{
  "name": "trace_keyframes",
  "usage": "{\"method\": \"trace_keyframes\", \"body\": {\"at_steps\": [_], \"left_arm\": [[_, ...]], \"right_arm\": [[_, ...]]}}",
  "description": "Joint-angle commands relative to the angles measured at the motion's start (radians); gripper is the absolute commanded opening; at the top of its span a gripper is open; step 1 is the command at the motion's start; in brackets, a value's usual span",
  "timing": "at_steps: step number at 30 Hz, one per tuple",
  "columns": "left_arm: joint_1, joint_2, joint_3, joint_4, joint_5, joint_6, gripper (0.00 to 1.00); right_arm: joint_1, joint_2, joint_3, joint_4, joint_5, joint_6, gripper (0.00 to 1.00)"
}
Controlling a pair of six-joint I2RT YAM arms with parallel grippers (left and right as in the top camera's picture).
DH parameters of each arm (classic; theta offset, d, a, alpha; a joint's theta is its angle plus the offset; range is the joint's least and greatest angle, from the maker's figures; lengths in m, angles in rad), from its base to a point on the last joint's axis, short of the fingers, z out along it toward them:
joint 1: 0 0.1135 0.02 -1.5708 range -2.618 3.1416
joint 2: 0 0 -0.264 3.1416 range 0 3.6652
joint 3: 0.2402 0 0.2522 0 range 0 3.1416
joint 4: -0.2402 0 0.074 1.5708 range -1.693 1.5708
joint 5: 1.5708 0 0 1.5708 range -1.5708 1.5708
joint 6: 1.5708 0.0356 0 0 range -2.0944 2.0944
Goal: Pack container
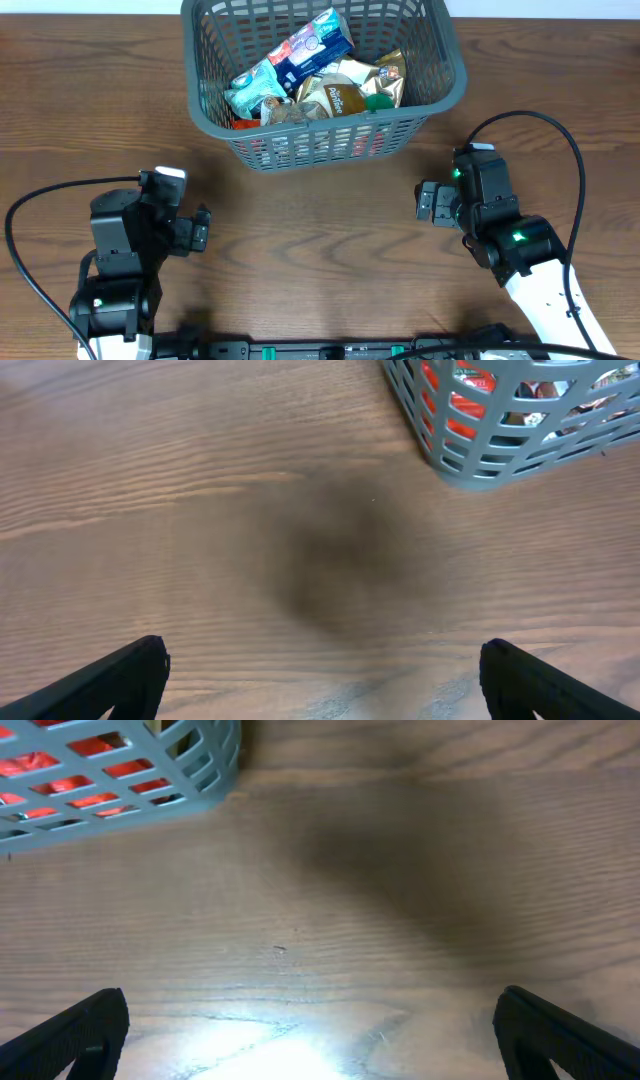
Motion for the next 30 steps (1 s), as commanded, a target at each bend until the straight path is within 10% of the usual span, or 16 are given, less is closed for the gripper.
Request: {"method": "trace_keyframes", "body": {"at_steps": [1, 30], "left_arm": [[-0.004, 0.002, -0.002, 0.000, -0.016, 0.006, 0.99], [-0.004, 0.015, -0.002, 0.000, -0.015, 0.006, 0.98]], "right_arm": [[0.013, -0.006, -0.005, 0.005, 0.019, 0.015, 0.99], [-0.048, -0.047, -0.026, -0.005, -0.004, 0.002, 0.99]]}}
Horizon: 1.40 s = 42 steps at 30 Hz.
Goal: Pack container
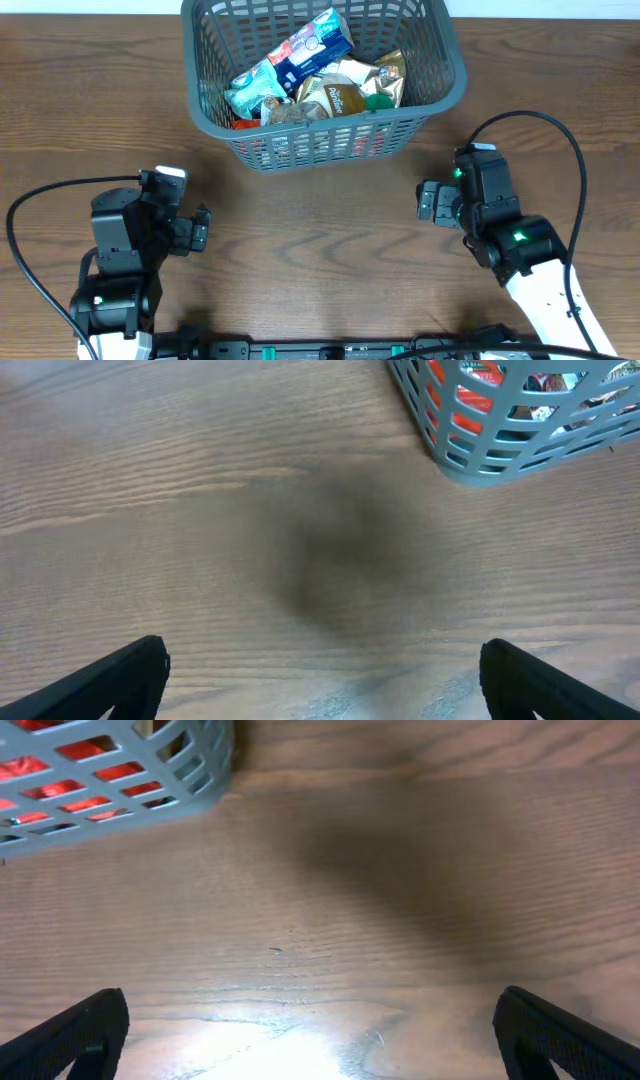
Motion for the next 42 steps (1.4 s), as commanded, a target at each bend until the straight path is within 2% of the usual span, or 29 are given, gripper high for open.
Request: {"method": "trace_keyframes", "body": {"at_steps": [1, 4, 11, 14, 16, 19, 22, 25, 28, 31, 37, 42], "left_arm": [[-0.004, 0.005, -0.002, 0.000, -0.008, 0.006, 0.99], [-0.004, 0.005, -0.002, 0.000, -0.009, 0.006, 0.98], [-0.004, 0.005, -0.002, 0.000, -0.009, 0.006, 0.98], [-0.004, 0.005, -0.002, 0.000, -0.008, 0.006, 0.99], [-0.004, 0.005, -0.002, 0.000, -0.009, 0.006, 0.99], [-0.004, 0.005, -0.002, 0.000, -0.009, 0.006, 0.99], [-0.004, 0.005, -0.002, 0.000, -0.008, 0.006, 0.99], [-0.004, 0.005, -0.002, 0.000, -0.009, 0.006, 0.99], [-0.004, 0.005, -0.002, 0.000, -0.008, 0.006, 0.98], [-0.004, 0.005, -0.002, 0.000, -0.009, 0.006, 0.99], [-0.004, 0.005, -0.002, 0.000, -0.008, 0.006, 0.99], [-0.004, 0.005, -0.002, 0.000, -0.008, 0.006, 0.98]], "right_arm": [[-0.037, -0.064, -0.038, 0.000, -0.007, -0.014, 0.99], [-0.075, -0.193, -0.128, 0.031, -0.025, -0.058, 0.99], [-0.176, -0.679, -0.420, 0.117, -0.095, -0.073, 0.99], [-0.221, -0.829, -0.506, 0.150, -0.143, -0.072, 0.99], [-0.230, -0.871, -0.552, 0.251, -0.153, -0.073, 0.99], [-0.224, -0.895, -0.629, 0.505, -0.152, -0.116, 0.99], [-0.207, -0.904, -0.714, 0.770, -0.151, -0.227, 0.99], [-0.199, -0.929, -0.779, 0.906, -0.150, -0.303, 0.99], [-0.199, -0.984, -0.819, 0.905, -0.142, -0.313, 0.99], [-0.200, -1.042, -0.817, 0.799, -0.135, -0.312, 0.99], [-0.199, -1.039, -0.817, 0.687, -0.151, -0.312, 0.99], [-0.199, -1.039, -0.817, 0.687, -0.161, -0.335, 0.99]]}}
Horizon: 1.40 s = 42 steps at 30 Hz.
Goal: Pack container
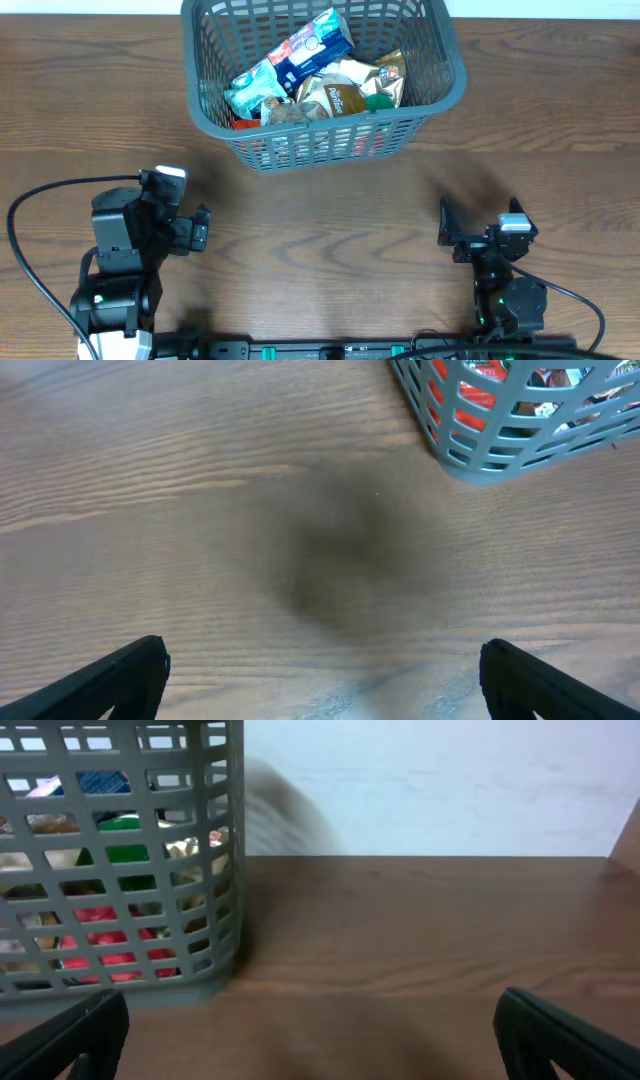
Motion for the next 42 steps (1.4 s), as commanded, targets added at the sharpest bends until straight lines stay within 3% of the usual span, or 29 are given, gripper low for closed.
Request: {"method": "trace_keyframes", "body": {"at_steps": [1, 36, 42], "left_arm": [[-0.004, -0.001, -0.002, 0.000, -0.005, 0.006, 0.98], [-0.004, -0.003, -0.002, 0.000, -0.005, 0.006, 0.99], [-0.013, -0.129, -0.005, -0.045, -0.002, -0.029, 0.99]], "right_arm": [[0.008, -0.007, -0.002, -0.010, -0.034, -0.029, 0.99], [0.008, -0.007, -0.002, -0.008, -0.044, -0.018, 0.99], [0.008, -0.007, -0.002, -0.008, -0.044, -0.018, 0.99]]}}
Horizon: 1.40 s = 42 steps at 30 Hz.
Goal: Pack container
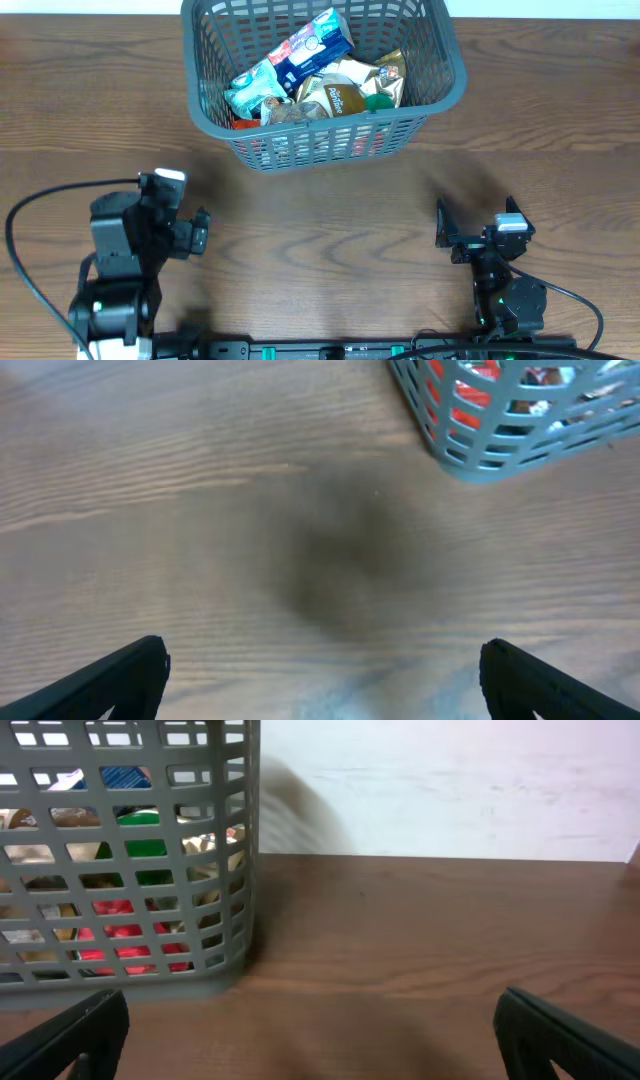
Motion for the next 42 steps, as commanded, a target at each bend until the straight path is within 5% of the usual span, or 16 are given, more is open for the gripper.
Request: {"method": "trace_keyframes", "body": {"at_steps": [1, 10, 19, 23, 30, 35, 42], "left_arm": [[-0.017, -0.119, -0.009, -0.018, 0.010, -0.048, 0.98], [-0.053, -0.525, -0.196, 0.087, 0.177, -0.058, 0.99], [-0.089, -0.699, -0.542, 0.722, 0.164, -0.108, 0.99], [-0.090, -0.699, -0.624, 0.892, 0.048, -0.138, 0.99], [-0.140, -0.699, -0.674, 0.818, -0.174, -0.216, 0.99], [-0.164, -0.699, -0.674, 0.594, -0.172, -0.332, 0.98], [-0.165, -0.699, -0.674, 0.585, -0.157, -0.336, 0.99]], "right_arm": [[0.008, -0.007, -0.002, -0.006, -0.010, -0.011, 0.99], [0.008, -0.007, -0.002, -0.006, -0.010, -0.011, 0.99], [0.008, -0.007, -0.002, -0.006, -0.010, -0.011, 0.99], [0.008, -0.007, -0.002, -0.006, -0.010, -0.011, 0.99], [0.008, -0.007, -0.002, -0.005, -0.010, -0.011, 0.99], [0.008, -0.007, -0.002, -0.006, -0.010, -0.011, 0.99], [0.008, -0.007, -0.002, -0.006, -0.010, -0.011, 0.99]]}}
